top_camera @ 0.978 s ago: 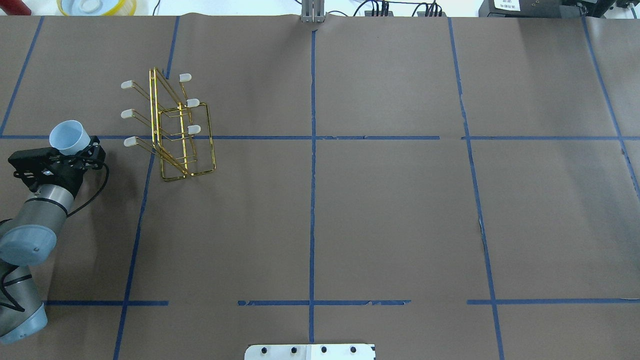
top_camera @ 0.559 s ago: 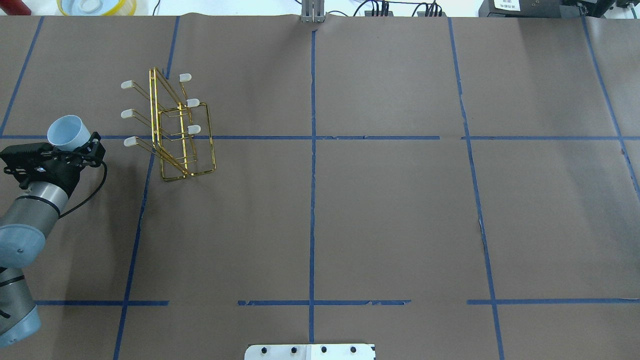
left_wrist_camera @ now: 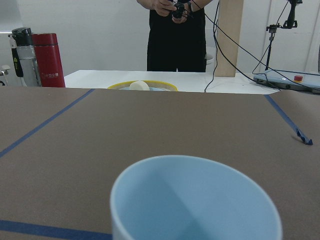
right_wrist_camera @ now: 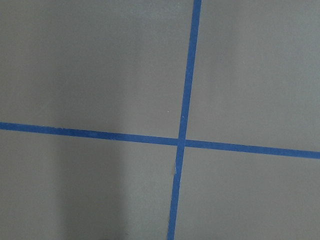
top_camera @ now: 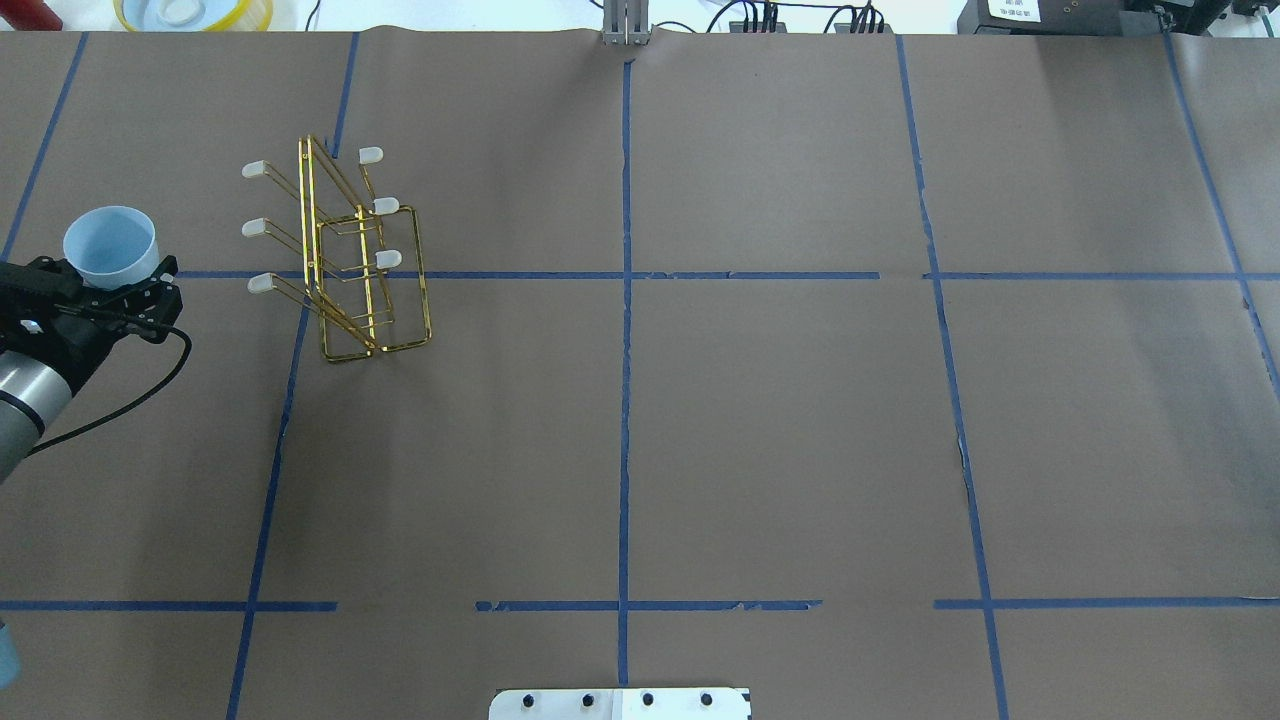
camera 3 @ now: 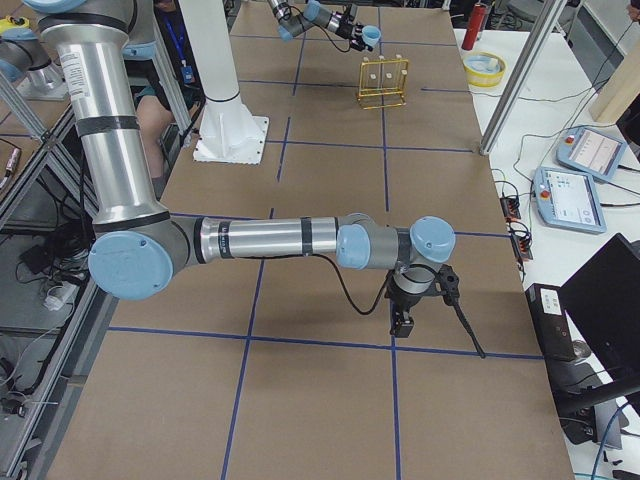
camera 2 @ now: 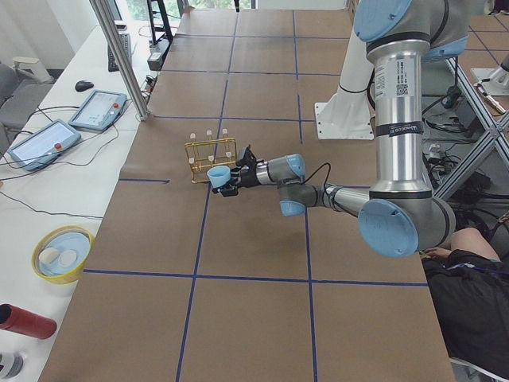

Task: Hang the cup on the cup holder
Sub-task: 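Lift the cup with the left gripper and tilt it sideways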

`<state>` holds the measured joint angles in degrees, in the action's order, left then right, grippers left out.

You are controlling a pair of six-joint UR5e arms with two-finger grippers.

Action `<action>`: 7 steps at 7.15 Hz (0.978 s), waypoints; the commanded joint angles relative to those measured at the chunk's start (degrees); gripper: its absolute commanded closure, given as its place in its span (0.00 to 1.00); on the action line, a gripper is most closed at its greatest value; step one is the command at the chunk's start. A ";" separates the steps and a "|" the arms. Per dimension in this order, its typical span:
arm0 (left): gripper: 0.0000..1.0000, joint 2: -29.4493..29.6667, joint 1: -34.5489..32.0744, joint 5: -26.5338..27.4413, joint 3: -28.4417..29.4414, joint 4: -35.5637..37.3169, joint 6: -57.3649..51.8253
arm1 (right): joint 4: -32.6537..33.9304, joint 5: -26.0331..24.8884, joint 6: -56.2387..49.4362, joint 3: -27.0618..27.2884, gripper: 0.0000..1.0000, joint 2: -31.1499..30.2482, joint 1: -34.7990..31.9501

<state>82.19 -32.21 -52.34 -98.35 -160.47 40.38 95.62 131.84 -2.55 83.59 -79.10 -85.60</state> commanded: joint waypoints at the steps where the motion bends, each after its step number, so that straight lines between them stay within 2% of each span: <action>1: 1.00 -0.71 -2.94 -0.13 -5.69 2.70 -20.22 | 0.00 0.00 0.00 0.09 0.00 0.00 0.00; 3: 1.00 -0.63 -3.13 0.31 -7.02 5.23 -33.20 | 0.00 0.00 0.00 0.00 0.00 0.00 0.00; 4: 1.00 -0.63 -3.04 4.40 -7.55 7.60 -37.96 | 0.00 0.00 0.00 0.00 0.00 0.00 0.00; 7: 1.00 -0.36 -3.04 14.07 -7.73 8.33 -64.12 | 0.00 0.00 0.00 0.00 0.00 0.00 0.00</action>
<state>81.72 -35.37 -42.57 -106.02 -152.33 -13.27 95.62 131.84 -2.55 83.59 -79.10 -85.59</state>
